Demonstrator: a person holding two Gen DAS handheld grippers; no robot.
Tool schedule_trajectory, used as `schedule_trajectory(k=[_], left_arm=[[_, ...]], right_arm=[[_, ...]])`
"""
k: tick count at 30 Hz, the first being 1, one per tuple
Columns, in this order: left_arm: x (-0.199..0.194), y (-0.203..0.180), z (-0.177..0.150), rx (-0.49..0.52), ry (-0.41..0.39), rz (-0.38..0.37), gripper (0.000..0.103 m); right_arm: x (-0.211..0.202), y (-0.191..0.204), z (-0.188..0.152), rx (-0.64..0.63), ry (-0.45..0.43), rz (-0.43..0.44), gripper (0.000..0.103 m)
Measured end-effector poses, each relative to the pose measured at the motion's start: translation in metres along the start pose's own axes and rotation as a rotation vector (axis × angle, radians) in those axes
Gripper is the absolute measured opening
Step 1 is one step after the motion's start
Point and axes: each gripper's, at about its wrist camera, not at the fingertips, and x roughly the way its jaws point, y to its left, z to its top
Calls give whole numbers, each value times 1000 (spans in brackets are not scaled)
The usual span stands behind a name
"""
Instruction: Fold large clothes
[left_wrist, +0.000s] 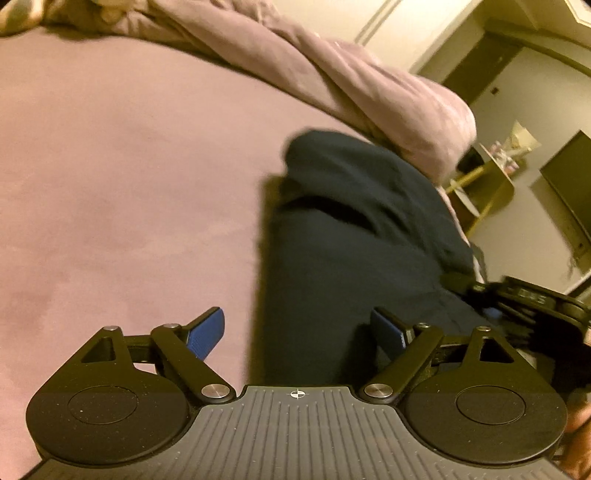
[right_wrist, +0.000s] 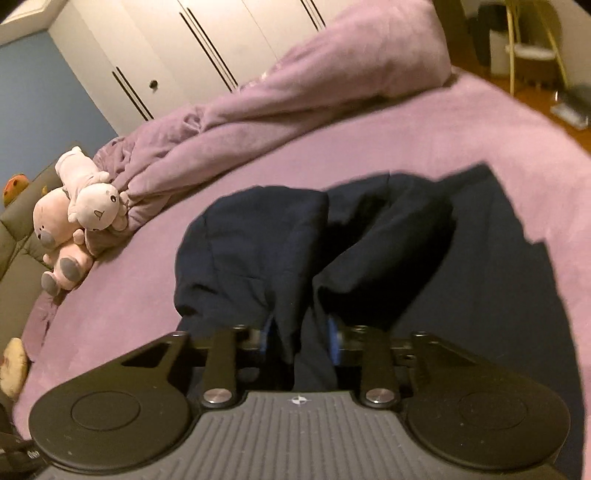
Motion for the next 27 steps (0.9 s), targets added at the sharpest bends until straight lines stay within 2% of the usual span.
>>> schedule_trajectory(k=[3, 5, 8, 10, 12, 16, 19, 20, 22, 25, 27], left_arm=[[-7, 15, -1, -9, -15, 63, 90], [-2, 23, -2, -37, 24, 83, 89], [4, 17, -6, -46, 71, 44, 86], [4, 0, -10, -2, 64, 16, 87], [6, -18, -12, 40, 60, -3, 87], [12, -45, -17, 95, 64, -46, 88], [19, -58, -17, 111, 74, -55, 88], [19, -60, -16, 116, 67, -47, 88], [18, -60, -15, 130, 54, -23, 87], [20, -59, -19, 112, 48, -9, 87], [21, -56, -21, 81, 54, -20, 87]], right_arm=[[-24, 18, -2, -105, -66, -25, 20], [-42, 28, 0, -164, -102, -48, 19], [-72, 34, 8, -220, -176, -62, 19], [-90, 24, 12, -215, -209, -72, 19], [-95, 3, 11, -183, -208, -125, 19], [-82, -51, 1, -69, -154, -214, 19], [-68, -82, -12, -22, -120, -236, 24], [-69, -85, -12, -20, -118, -231, 28], [-82, -79, -8, -12, -144, -235, 30], [-116, -59, 0, -15, -273, -256, 32], [-128, -46, 10, 24, -330, -179, 32]])
